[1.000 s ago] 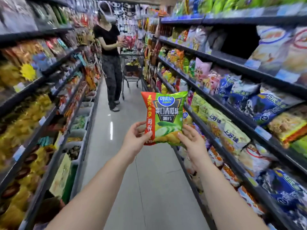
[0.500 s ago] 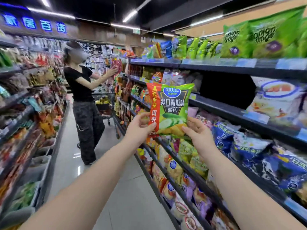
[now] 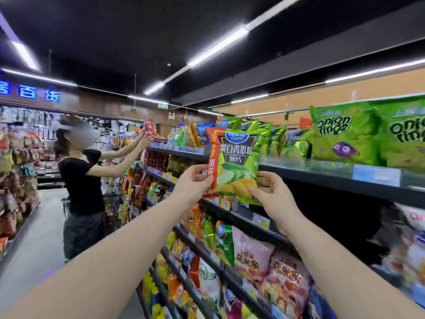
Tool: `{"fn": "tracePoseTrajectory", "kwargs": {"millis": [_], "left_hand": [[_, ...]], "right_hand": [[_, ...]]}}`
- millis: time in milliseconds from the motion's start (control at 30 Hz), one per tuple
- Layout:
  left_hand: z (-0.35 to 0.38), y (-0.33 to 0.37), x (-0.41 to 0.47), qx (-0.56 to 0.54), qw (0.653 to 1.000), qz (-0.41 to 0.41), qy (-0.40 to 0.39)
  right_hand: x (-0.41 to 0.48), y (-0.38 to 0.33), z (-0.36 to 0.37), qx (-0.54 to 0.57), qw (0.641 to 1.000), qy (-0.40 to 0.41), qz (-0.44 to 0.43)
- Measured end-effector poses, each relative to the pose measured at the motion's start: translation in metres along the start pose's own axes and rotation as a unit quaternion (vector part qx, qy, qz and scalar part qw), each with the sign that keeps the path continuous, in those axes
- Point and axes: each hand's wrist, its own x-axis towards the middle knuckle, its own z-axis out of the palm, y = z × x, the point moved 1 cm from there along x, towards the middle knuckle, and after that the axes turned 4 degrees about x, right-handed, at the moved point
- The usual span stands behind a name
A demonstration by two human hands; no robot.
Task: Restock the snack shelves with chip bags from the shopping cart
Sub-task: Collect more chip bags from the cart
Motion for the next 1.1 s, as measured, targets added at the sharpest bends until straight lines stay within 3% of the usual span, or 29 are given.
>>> {"fn": "tracePoseTrajectory", "kwargs": {"millis": [167, 500, 633, 767, 900, 1100], "left_hand": [[0.009, -0.009, 0.098, -0.014, 0.998, 0.05, -0.024], [0.04, -0.014, 0.274, -0.088, 0.981, 0.116, -0.129], [0.073, -0.008, 0.319, -0.096, 0.97, 0.109, -0.193], [0.107, -0.005, 0.334, -0.156, 0.953, 0.059, -0.254], [0.137, 0.002, 0.338, -0.173, 0.934, 0.034, -0.31], [0.168, 0.016, 0.368, -0.148, 0.924, -0.064, -0.346]], "right_hand": [[0.073, 0.012, 0.013, -0.037, 0.998, 0.045, -0.028], [0.188, 0.004, 0.023, -0.261, 0.951, 0.135, -0.095], [0.224, 0.008, 0.007, -0.287, 0.942, 0.173, -0.025], [0.252, 0.017, -0.016, -0.193, 0.951, 0.237, 0.041], [0.271, 0.009, -0.033, -0.145, 0.938, 0.304, 0.08], [0.292, 0.002, -0.053, -0.157, 0.933, 0.273, 0.175]]}}
